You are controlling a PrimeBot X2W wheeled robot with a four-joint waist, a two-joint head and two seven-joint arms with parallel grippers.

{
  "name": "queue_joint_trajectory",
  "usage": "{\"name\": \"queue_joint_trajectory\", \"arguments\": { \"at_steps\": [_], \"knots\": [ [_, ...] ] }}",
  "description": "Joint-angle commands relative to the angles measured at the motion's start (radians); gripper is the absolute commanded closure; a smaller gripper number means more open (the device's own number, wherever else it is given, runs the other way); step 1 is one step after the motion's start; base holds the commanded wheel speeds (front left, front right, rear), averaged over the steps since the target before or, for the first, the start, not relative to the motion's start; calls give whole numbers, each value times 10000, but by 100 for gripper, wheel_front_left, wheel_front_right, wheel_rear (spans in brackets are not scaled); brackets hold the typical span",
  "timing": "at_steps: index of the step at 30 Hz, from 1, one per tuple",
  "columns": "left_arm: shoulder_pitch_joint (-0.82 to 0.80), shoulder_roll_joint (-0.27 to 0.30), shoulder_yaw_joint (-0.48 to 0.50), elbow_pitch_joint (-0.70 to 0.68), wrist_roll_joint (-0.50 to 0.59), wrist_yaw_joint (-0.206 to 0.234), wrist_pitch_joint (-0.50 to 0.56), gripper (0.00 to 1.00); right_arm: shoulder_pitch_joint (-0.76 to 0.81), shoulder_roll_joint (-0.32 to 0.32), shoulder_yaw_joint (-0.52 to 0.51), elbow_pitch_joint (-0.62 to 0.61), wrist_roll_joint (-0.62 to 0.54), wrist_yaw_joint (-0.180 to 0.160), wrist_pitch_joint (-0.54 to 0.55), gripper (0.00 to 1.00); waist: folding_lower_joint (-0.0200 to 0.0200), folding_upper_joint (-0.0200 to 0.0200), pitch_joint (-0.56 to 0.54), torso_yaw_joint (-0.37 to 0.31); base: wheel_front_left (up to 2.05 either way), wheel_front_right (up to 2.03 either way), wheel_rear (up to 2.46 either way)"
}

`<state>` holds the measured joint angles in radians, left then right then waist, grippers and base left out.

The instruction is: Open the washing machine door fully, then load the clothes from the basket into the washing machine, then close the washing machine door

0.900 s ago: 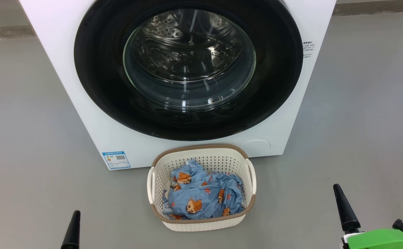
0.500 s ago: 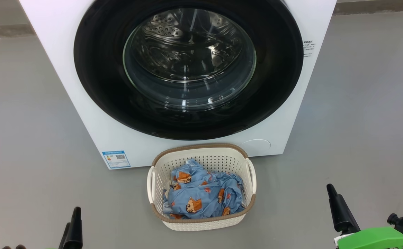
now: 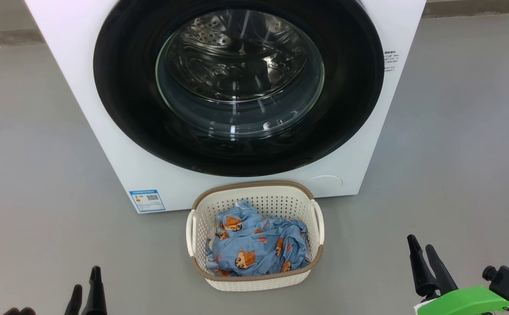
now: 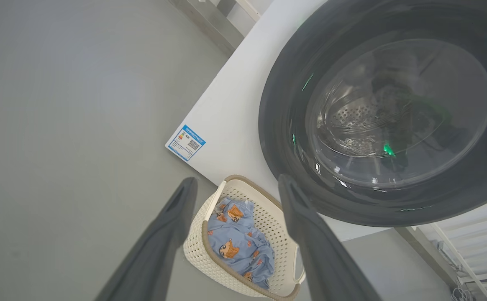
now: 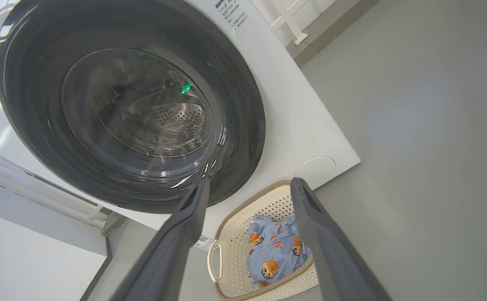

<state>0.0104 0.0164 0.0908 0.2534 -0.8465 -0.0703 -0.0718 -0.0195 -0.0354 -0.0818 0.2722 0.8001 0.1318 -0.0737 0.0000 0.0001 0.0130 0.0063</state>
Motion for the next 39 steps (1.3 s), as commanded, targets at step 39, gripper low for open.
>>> {"name": "queue_joint_trajectory", "arguments": {
  "at_steps": [39],
  "knots": [
    [270, 289, 381, -1052, 5443, 235, -1253, 0, -496, -229, 449, -436, -5041, -9, -1239, 0, 0, -1, 110, -13, 0, 0, 0]
  ]
}}
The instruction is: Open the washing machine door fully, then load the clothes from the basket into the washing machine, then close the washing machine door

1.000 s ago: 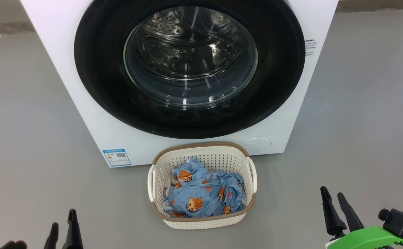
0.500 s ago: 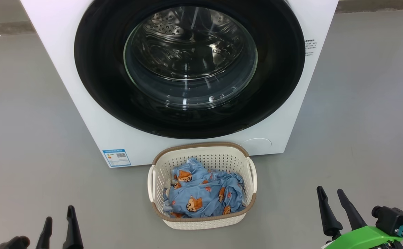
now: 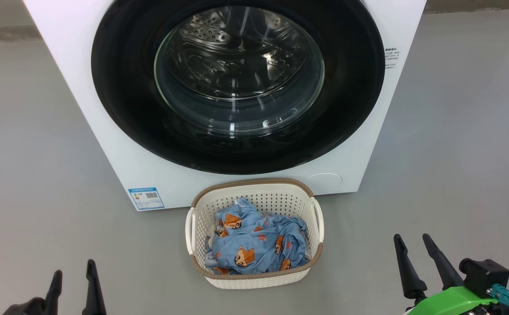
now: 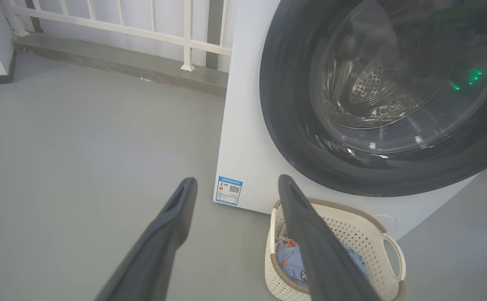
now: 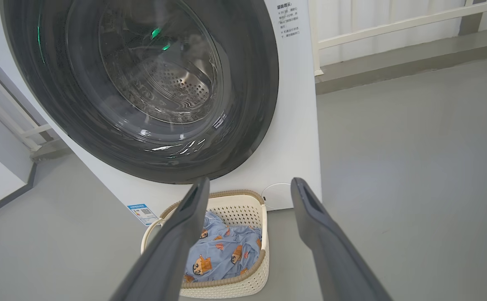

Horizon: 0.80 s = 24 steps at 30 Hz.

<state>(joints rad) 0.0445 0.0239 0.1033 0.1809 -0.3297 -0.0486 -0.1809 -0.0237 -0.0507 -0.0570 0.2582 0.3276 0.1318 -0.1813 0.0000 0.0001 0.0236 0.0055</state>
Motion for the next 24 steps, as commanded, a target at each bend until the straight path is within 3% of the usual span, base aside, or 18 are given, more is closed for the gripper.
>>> {"name": "queue_joint_trajectory", "arguments": {
  "at_steps": [1, 24],
  "knots": [
    [-61, 217, 269, -339, 397, 15, -192, 0, -457, -72, 207, -303, -439, -9, -193, 0, 0, -1, 13, -12, 0, 0, 0],
    [128, 264, 492, -454, 2813, 40, -809, 0, -471, -25, 315, -489, -3049, -11, -805, 0, 0, -1, 16, 21, 0, 0, 0]
  ]
}}
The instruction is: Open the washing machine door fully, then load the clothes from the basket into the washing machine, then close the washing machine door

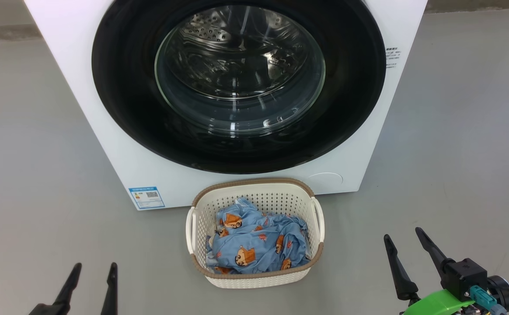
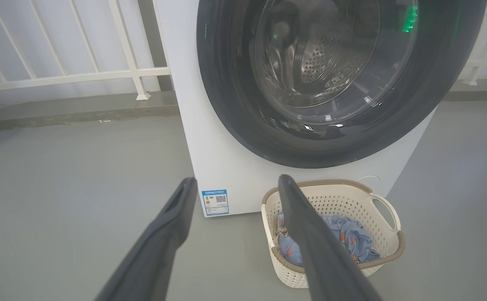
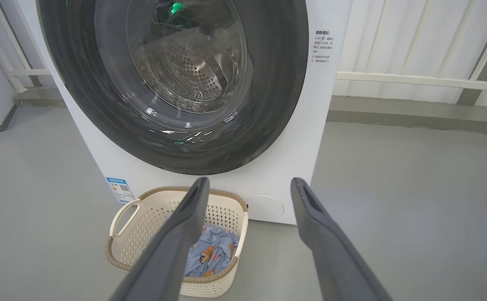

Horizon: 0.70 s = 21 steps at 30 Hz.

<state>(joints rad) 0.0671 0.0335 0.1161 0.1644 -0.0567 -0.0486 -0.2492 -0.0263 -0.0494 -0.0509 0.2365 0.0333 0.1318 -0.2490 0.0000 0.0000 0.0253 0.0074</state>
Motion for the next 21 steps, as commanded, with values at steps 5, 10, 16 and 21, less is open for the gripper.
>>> {"name": "queue_joint_trajectory", "arguments": {
  "at_steps": [5, 10, 16, 21],
  "knots": [
    [-95, 168, 383, -259, -8, 59, -126, 0, -458, -32, 231, -272, -104, -11, -128, 0, 0, 0, -14, -4, 0, 0, 0],
    [-65, 168, 408, -203, -84, 68, -126, 0, -445, -25, 197, -282, -95, -11, -128, 0, 0, 0, -30, -28, 0, 0, 0],
    [-66, 168, 450, -140, -112, 63, -126, 0, -434, -19, 177, -291, -89, -11, -128, 0, 0, 0, -23, -42, 0, 0, 0],
    [-90, 168, 453, -123, -44, 58, -126, 0, -441, -15, 159, -300, -87, -11, -128, 0, 0, 0, -18, -34, 3, 3, -6]
  ]
}}
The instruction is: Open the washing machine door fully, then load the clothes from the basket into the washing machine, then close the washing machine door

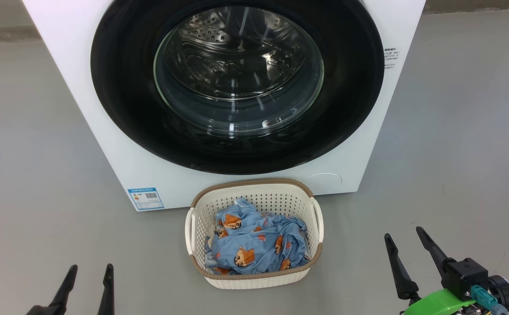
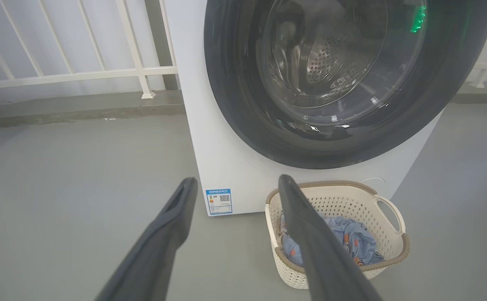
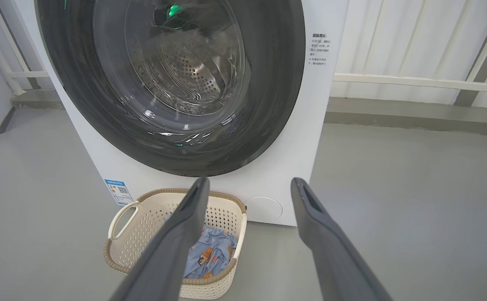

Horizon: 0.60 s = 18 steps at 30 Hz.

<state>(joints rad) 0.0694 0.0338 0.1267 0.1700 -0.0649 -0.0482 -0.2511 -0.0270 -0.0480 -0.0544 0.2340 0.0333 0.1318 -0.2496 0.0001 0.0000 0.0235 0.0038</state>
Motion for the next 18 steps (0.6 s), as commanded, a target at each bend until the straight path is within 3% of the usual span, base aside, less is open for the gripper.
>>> {"name": "queue_joint_trajectory", "arguments": {
  "at_steps": [1, 9, 18],
  "knots": [
    [-113, 164, 346, -176, 44, 56, -107, 0, -436, -28, 194, -275, -86, -11, -122, 0, 0, 0, 0, 1, 19, 19, -39],
    [-108, 164, 371, -207, 11, 83, -107, 0, -457, -24, 215, -279, -60, -11, -122, 0, 0, 0, 14, -40, 55, 55, -109],
    [-133, 164, 427, -248, 29, 50, -107, 0, -481, -23, 250, -257, 4, -11, -122, 0, 0, 0, 62, -81, 114, 114, -227]
  ]
}}
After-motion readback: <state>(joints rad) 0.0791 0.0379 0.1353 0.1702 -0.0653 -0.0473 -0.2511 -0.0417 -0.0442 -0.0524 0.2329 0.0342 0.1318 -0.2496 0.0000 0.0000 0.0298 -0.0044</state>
